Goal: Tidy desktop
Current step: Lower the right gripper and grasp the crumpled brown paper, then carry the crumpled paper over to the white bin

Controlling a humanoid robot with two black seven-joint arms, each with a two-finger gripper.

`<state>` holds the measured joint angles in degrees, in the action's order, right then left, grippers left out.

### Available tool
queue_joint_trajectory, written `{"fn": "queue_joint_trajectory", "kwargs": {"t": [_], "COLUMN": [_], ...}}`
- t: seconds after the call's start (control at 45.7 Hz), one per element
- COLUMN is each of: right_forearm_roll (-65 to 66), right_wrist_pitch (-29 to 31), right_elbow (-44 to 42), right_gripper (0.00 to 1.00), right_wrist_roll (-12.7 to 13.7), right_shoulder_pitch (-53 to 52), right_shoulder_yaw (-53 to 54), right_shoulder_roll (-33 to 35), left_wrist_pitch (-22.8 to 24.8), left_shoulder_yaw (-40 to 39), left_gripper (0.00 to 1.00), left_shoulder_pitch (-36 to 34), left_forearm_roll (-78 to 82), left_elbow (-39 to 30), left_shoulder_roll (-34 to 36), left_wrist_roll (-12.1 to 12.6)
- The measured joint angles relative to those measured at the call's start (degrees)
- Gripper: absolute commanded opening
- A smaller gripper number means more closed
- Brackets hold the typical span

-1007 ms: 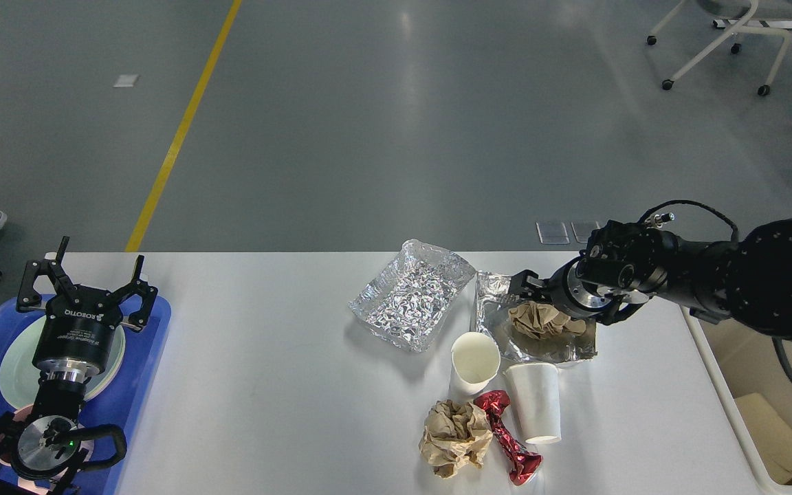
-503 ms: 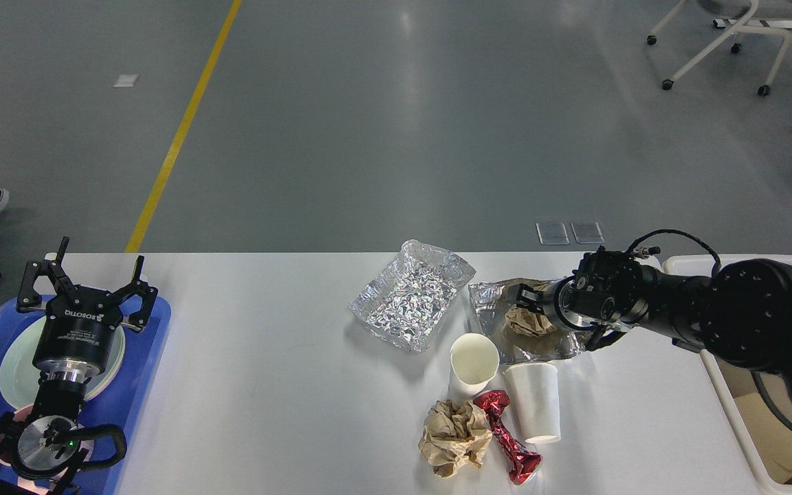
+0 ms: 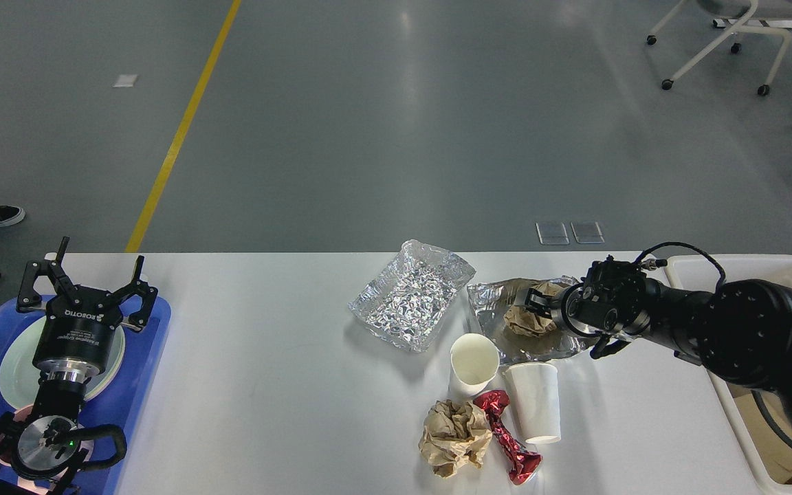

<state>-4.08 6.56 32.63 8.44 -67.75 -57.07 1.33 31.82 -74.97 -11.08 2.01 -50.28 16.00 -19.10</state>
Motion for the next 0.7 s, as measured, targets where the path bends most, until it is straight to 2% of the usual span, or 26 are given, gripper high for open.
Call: {"fn": "queue_joint_trajectory", "kwargs": {"t": [0.153,0.306,0.394,0.482,0.503,0.7], "right_forearm_roll": [-0.12,-0.14,-0.14,-0.14,-0.14,-0.15], "right_wrist_pitch": [-1.53,-2.2,-2.45,-2.93,-3.03,-3.29], "right_elbow": [-1.33,-2.31,-2.38,-2.4,-2.4,-1.92], "right_gripper": [0.94,0.72,0.48,0.06,0.0,0.0], "right_wrist_roll": [0.0,0.0,0.0,0.0,0.0,0.08], "right_shoulder_pitch": [1.16,2.37,2.57,2.71,2.8,3.67], "right_shoulder_yaw": [2.3,3.45,3.6,3.63,3.63,3.63], "right_shoulder_roll": [-0.31,-0.82,-0.87,-0.88,-0.88,-0.89], "left_wrist_pitch": [0.0,0.0,0.0,0.0,0.0,0.0], "left_shoulder_yaw": [0.0,0.0,0.0,0.0,0.0,0.0], "left_gripper": [0.96,0.96,0.96,0.96,0.96,0.96], "left_shoulder_pitch": [0.0,0.0,0.0,0.0,0.0,0.0], "left_forearm_roll": [0.0,0.0,0.0,0.0,0.0,0.0], "left_elbow": [0.0,0.0,0.0,0.0,0.0,0.0], "left_shoulder_roll": [0.0,0.0,0.0,0.0,0.0,0.0], "left_wrist_roll": [0.0,0.0,0.0,0.0,0.0,0.0]}}
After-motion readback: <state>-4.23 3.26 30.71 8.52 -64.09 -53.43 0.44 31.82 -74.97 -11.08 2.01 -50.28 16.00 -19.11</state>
